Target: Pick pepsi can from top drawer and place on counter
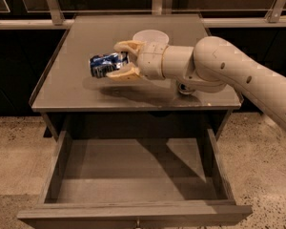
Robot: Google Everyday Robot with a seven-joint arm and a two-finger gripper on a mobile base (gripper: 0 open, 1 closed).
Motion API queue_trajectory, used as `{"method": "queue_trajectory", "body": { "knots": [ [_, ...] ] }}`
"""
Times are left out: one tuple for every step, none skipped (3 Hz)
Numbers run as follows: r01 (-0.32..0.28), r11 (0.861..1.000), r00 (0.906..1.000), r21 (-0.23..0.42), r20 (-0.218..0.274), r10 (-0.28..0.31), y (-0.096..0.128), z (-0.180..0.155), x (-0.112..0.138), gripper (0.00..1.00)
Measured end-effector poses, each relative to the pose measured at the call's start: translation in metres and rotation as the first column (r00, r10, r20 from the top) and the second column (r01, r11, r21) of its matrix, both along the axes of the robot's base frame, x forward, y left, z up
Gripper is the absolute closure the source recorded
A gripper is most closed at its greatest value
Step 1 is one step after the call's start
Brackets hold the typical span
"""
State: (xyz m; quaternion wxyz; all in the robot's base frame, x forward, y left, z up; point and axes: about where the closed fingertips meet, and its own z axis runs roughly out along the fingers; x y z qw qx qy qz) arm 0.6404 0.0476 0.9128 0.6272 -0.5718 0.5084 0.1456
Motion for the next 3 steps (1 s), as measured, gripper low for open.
{"method": "queue_trajectory", "body": {
  "knots": [
    [0.0, 1.0, 1.0, 0.0, 0.0, 0.0, 0.0, 0.0, 0.0, 0.12],
    [0.0, 1.0, 1.0, 0.0, 0.0, 0.0, 0.0001, 0.0, 0.0, 0.0],
    [0.0, 1.0, 1.0, 0.0, 0.0, 0.0, 0.0001, 0.0, 0.0, 0.0]
  ]
}}
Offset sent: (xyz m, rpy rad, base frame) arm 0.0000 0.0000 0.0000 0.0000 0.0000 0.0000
